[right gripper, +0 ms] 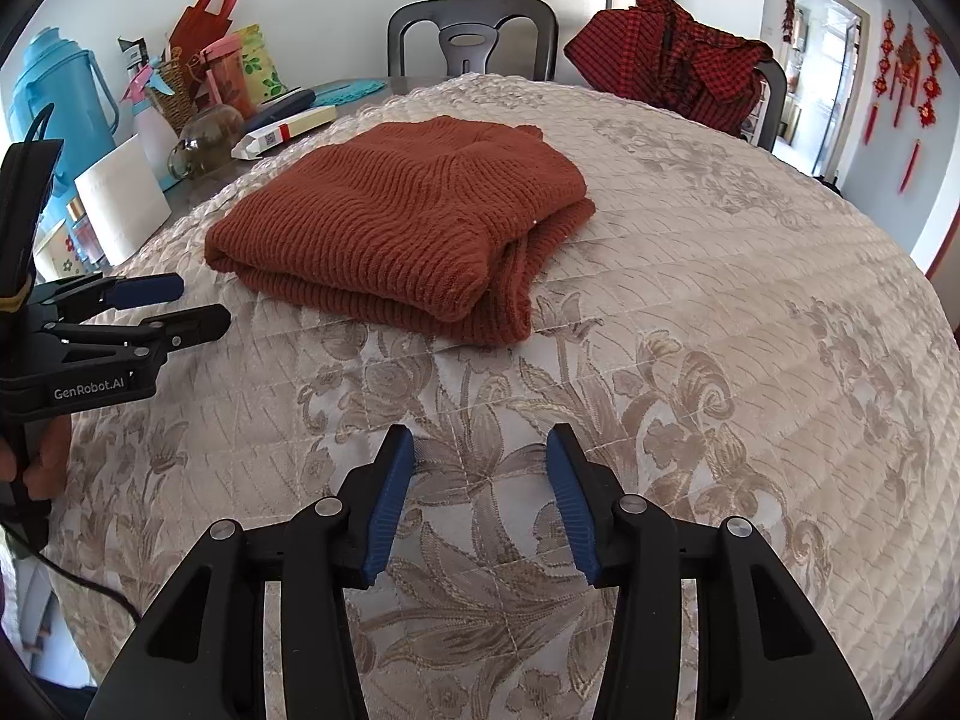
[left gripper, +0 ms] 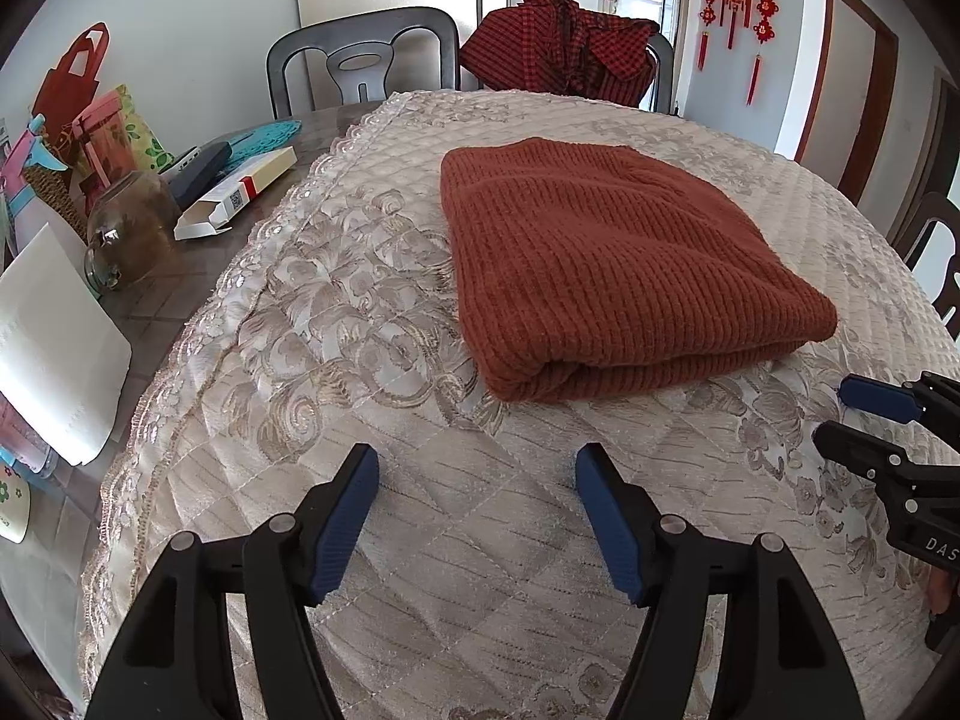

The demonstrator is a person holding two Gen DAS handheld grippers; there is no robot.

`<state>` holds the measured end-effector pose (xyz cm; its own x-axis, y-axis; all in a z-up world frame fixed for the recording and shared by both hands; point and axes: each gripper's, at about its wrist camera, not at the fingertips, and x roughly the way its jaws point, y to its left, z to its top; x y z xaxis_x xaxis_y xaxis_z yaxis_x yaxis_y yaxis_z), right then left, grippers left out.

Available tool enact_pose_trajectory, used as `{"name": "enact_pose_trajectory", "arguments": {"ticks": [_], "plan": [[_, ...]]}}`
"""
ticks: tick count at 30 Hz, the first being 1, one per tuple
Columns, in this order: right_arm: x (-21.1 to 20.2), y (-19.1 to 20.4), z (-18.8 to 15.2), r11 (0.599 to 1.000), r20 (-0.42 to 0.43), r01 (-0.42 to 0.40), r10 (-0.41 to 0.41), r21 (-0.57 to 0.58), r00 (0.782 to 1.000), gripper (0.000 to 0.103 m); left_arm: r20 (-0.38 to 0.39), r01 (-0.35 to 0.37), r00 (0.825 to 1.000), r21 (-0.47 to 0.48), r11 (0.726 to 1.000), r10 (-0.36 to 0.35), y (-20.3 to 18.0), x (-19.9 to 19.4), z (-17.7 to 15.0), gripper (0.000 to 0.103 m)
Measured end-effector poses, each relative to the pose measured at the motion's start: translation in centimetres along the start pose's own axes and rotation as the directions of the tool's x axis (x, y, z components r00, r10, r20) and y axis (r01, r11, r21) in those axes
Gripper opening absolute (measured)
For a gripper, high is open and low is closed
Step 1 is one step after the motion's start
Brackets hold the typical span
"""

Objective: Fold small clothes

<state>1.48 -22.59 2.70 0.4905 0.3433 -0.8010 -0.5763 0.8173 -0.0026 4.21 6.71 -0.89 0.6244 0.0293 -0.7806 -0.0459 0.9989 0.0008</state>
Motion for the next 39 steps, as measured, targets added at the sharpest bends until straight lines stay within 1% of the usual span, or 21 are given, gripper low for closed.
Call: {"name": "enact_pose_trajectory", "arguments": {"ticks": [15,20,24,27,39], "plan": [[0.01,0.0,-0.01,1.0,0.0,0.0,0.0,0.0,1.0,0.048,-0.004,-0.008,1.0,-0.002,1.0,0.008,0.1,0.03,-0.03,0.075],[0.01,0.0,-0.01,1.0,0.0,0.0,0.0,0.0,1.0,0.048,-0.007,-0.008,1.0,-0.007,1.0,0.008,0.22,0.07,-0.07,0.078],[0.01,0.01,-0.01,1.0,0.0,-0.001,0.001,0.001,1.0,0.048,-0.011,-0.002,1.0,-0.005,1.0,0.002,0.16,0.07,-0.13,0.084],[0.02,0.02,-0.01,1.0,0.0,0.0,0.0,0.001,1.0,0.048,-0.026,0.018,1.0,0.011,1.0,-0.017,-0.14,0.26,-0.21,0.093],[0.04,0.0,0.0,1.0,0.0,-0.001,0.001,0.001,1.0,0.049,-0.027,0.013,1.0,0.007,1.0,-0.013,-0.25,0.27,-0.21,0.094]]}}
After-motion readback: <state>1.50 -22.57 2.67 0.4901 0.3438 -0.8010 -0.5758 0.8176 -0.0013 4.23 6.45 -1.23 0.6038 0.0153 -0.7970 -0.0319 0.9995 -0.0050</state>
